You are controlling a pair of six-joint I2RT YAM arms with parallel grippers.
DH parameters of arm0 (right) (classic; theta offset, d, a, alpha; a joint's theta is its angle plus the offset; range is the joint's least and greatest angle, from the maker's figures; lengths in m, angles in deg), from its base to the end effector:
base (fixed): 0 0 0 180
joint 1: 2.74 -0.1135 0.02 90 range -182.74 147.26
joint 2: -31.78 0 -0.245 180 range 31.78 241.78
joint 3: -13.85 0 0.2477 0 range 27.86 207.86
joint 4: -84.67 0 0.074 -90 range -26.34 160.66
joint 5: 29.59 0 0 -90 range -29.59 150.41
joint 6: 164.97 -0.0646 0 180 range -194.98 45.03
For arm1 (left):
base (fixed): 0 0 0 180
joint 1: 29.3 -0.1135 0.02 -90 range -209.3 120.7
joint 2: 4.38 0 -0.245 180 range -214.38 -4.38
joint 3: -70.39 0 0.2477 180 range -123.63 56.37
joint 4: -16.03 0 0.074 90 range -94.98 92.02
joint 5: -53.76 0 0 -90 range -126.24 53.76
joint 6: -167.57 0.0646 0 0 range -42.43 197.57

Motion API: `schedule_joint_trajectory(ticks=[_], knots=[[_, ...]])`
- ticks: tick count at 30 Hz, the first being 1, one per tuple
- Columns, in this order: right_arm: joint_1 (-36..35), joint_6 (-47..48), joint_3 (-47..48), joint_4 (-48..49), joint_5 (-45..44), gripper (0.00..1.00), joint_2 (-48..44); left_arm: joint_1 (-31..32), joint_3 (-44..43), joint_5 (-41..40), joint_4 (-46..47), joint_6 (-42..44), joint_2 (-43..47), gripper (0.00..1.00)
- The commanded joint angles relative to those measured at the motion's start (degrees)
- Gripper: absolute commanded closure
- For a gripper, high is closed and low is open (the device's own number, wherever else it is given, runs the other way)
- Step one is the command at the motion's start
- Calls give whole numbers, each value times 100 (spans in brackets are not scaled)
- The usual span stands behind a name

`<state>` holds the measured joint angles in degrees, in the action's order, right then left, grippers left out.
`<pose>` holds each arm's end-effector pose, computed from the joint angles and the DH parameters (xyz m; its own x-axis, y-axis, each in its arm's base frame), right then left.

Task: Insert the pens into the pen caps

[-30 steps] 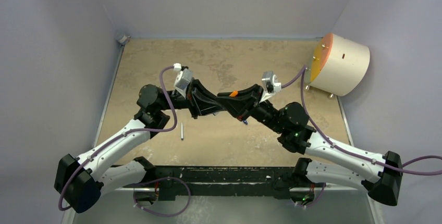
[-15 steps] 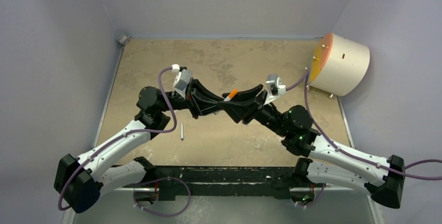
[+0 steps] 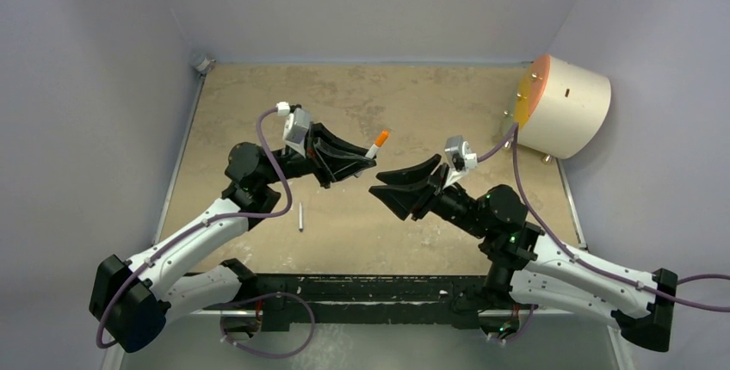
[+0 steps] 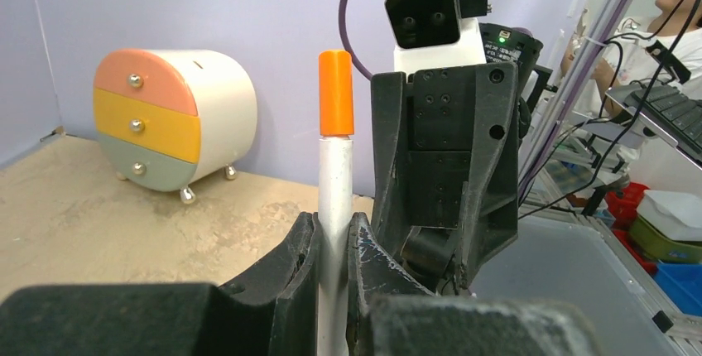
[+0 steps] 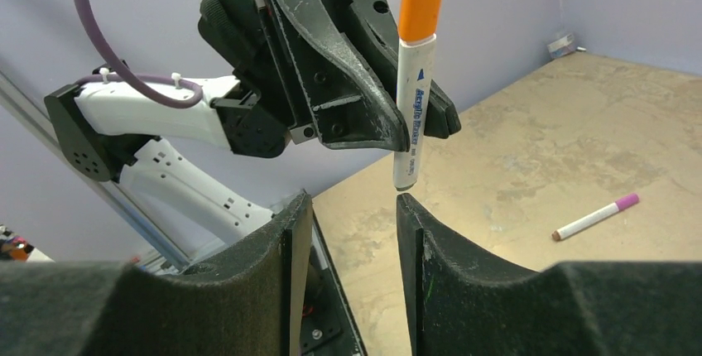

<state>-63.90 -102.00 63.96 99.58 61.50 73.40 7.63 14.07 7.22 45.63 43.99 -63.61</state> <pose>0.0997 0.1837 0.3678 -0.2312 0.5221 -0.8209 -0.8747 0.2579 0.4104 0.1732 -0.1858 0.3657 -0.2138 -0.3415 -0.9152 0.9712 0.0265 -0.2368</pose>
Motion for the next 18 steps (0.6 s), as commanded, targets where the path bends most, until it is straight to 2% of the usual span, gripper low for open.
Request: schedule_joint_trajectory(ticks=[1, 11, 18], knots=[[-25, 116, 320, -40, -171, 55, -126, -20, -62, -223, 221, 168, 42, 100], [-6, 538, 965, -344, -1215, 53, -85, -23, 85, -189, 503, -42, 25, 100], [153, 752, 1539, -494, -1008, 50, 283, -23, 156, -212, 578, -96, 25, 100]])
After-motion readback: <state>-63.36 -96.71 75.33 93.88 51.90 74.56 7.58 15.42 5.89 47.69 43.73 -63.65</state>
